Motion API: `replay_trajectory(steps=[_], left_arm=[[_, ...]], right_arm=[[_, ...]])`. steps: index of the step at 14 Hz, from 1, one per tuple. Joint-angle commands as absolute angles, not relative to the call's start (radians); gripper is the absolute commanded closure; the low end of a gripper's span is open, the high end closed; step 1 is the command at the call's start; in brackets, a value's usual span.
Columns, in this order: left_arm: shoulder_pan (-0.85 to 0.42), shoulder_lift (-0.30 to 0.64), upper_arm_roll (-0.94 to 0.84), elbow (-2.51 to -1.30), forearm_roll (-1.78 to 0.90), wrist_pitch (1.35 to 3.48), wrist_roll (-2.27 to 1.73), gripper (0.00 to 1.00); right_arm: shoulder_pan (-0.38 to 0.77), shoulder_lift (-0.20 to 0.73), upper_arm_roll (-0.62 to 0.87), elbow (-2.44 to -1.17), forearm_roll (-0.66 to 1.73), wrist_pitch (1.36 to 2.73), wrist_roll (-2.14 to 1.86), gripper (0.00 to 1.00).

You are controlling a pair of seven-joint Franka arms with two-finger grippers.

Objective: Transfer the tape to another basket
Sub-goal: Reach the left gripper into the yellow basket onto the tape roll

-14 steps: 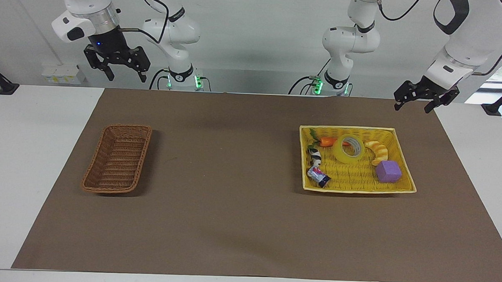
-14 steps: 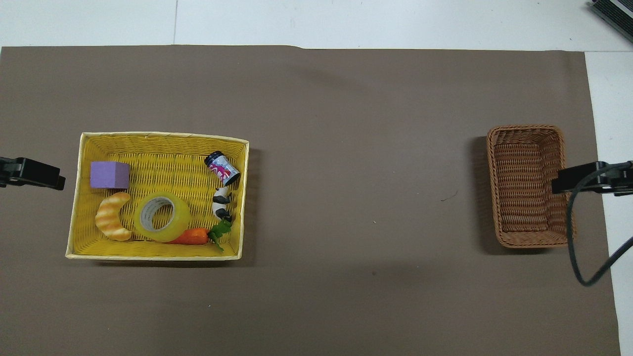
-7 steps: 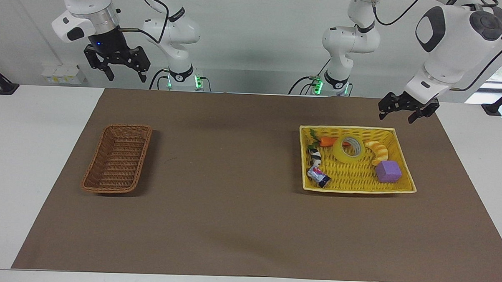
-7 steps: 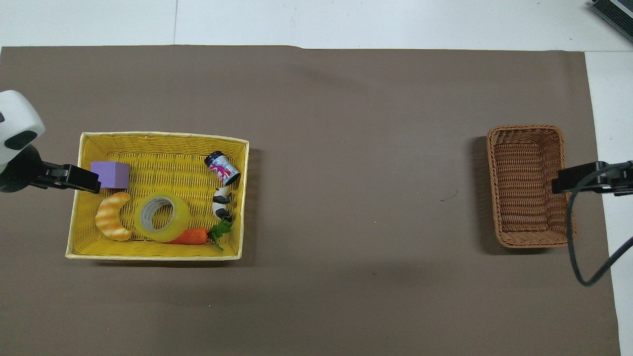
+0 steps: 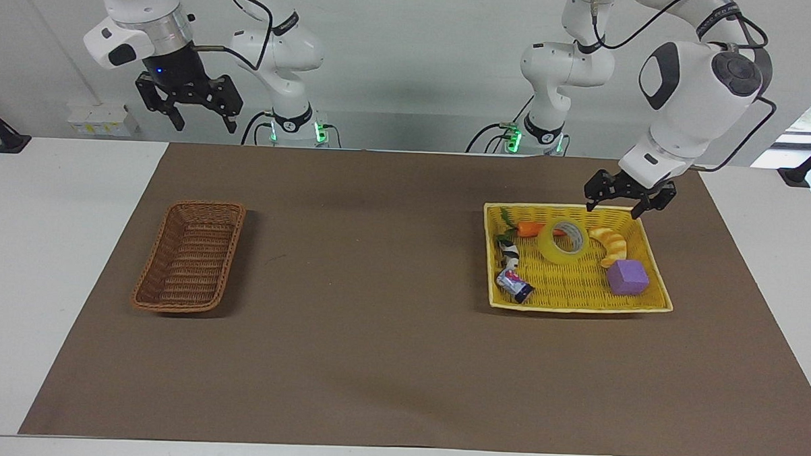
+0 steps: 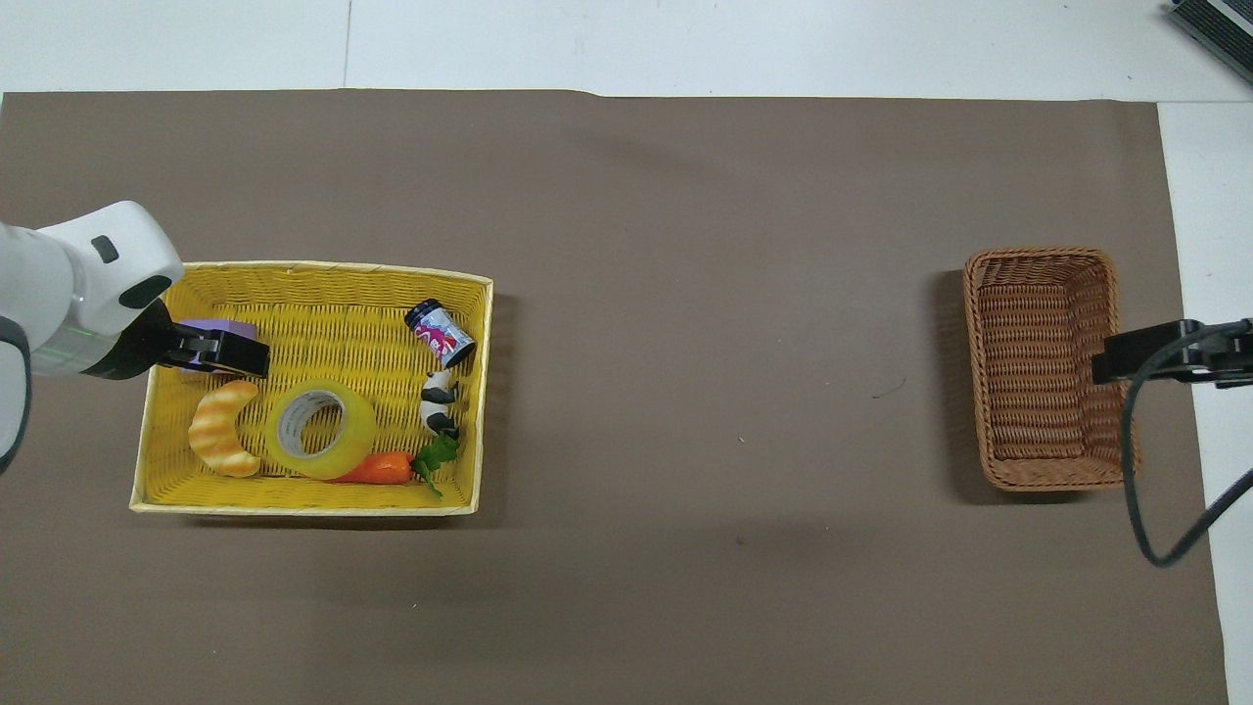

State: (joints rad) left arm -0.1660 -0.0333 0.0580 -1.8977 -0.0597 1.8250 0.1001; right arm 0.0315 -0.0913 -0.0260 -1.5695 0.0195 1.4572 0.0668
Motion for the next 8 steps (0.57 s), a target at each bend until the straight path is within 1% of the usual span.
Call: replay_trajectory(steps=[1, 5, 8], left_arm=[[-0.178, -0.028, 0.072, -1.942, -0.069, 1.881, 0.107, 0.00], [-0.132, -0.017, 0.075, -2.011, -0.069, 1.923, 0.181, 0.00], [-0.127, 0.044, 0.074, -2.068, -0.071, 2.008, 0.170, 0.00]], right_arm=[[0.018, -0.089, -0.020, -1.560, 0.023, 1.448, 0.038, 0.00], [0.018, -0.089, -0.020, -1.560, 0.025, 1.448, 0.038, 0.00], [0.018, -0.089, -0.020, -1.560, 0.025, 1.448, 0.038, 0.00]])
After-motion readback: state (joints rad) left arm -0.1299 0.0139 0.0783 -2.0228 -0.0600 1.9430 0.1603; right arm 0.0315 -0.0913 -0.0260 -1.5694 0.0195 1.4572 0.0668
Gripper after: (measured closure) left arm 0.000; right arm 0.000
